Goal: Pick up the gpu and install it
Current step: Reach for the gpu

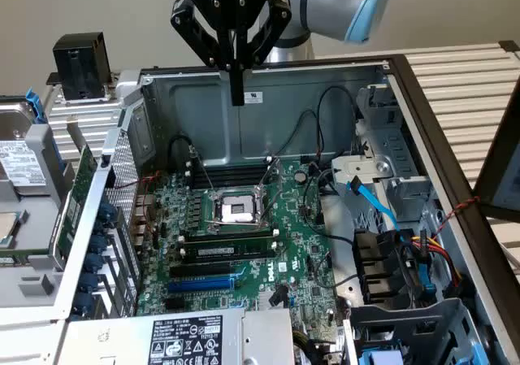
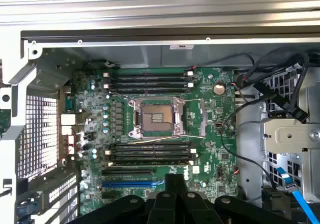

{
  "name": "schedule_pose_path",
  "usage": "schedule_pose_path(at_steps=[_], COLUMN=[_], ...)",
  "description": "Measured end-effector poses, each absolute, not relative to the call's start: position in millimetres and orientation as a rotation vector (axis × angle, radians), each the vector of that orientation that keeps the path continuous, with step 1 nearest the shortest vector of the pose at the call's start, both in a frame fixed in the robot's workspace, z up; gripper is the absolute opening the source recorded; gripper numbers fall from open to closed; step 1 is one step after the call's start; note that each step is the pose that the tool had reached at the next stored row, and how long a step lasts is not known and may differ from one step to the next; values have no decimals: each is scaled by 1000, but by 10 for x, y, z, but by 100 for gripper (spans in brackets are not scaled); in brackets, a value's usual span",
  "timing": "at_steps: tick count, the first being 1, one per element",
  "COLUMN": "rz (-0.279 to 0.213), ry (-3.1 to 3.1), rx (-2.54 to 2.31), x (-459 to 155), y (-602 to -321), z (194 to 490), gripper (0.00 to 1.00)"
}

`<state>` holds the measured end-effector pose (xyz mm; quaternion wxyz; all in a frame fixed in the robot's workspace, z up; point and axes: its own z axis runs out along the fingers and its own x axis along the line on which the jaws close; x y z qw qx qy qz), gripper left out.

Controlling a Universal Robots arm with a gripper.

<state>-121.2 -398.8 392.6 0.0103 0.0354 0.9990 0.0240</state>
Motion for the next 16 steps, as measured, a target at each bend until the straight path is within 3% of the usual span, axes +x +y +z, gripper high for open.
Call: schedule_pose_path(at_steps=[16], rz=[75], ry=[3118], rx=[110], x=[-1248], y=[-3988], z=[3926], gripper=[11])
